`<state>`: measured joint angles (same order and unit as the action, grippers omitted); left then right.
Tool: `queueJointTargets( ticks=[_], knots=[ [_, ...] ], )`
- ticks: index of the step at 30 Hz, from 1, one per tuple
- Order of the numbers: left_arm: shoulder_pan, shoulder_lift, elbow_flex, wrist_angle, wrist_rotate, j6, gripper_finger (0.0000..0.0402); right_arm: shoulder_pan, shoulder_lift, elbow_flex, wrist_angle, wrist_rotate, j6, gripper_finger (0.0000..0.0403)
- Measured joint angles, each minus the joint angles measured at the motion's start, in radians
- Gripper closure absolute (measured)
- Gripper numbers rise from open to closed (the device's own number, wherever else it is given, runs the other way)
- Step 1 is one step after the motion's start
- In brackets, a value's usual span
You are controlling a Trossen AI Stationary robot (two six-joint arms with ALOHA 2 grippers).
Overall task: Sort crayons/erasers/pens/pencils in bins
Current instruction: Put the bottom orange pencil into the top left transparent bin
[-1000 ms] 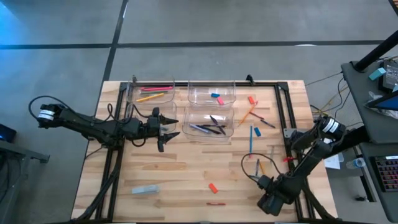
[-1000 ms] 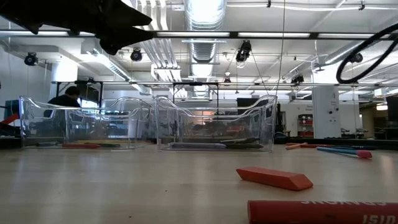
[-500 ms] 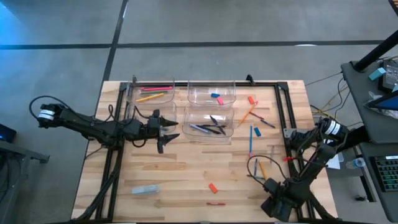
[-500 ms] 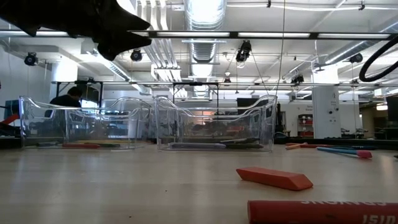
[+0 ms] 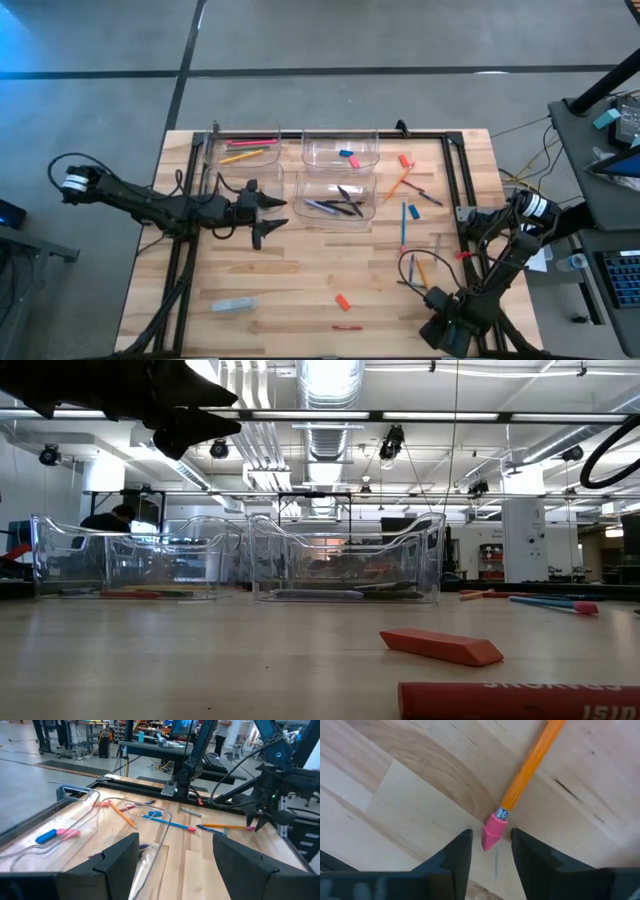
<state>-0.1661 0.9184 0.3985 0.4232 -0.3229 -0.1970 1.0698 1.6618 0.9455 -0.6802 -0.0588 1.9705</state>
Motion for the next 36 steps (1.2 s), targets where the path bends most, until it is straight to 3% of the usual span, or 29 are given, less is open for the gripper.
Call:
queueJointTargets(
  ticks=[8,14,19,27,36],
  knots=[
    [-0.005,0.000,0.000,0.000,0.000,-0.007,0.0164,-0.001,0.001,-0.001,-0.032,0.075,-0.004,0.0231],
    [-0.006,0.000,0.000,0.001,0.000,-0.007,0.0164,-0.001,0.002,-0.002,-0.037,0.091,-0.014,0.0233],
    [-0.006,0.000,0.000,0.001,0.000,-0.007,0.0164,-0.001,0.002,-0.002,-0.034,0.078,-0.020,0.0267],
    [-0.007,0.000,-0.001,0.001,0.000,-0.007,0.0164,-0.002,-0.007,-0.003,0.001,0.088,0.022,0.0364],
    [-0.007,0.000,-0.011,0.004,0.001,-0.008,0.0164,-0.001,-0.063,-0.009,-0.056,0.171,0.106,0.0377]
  ],
)
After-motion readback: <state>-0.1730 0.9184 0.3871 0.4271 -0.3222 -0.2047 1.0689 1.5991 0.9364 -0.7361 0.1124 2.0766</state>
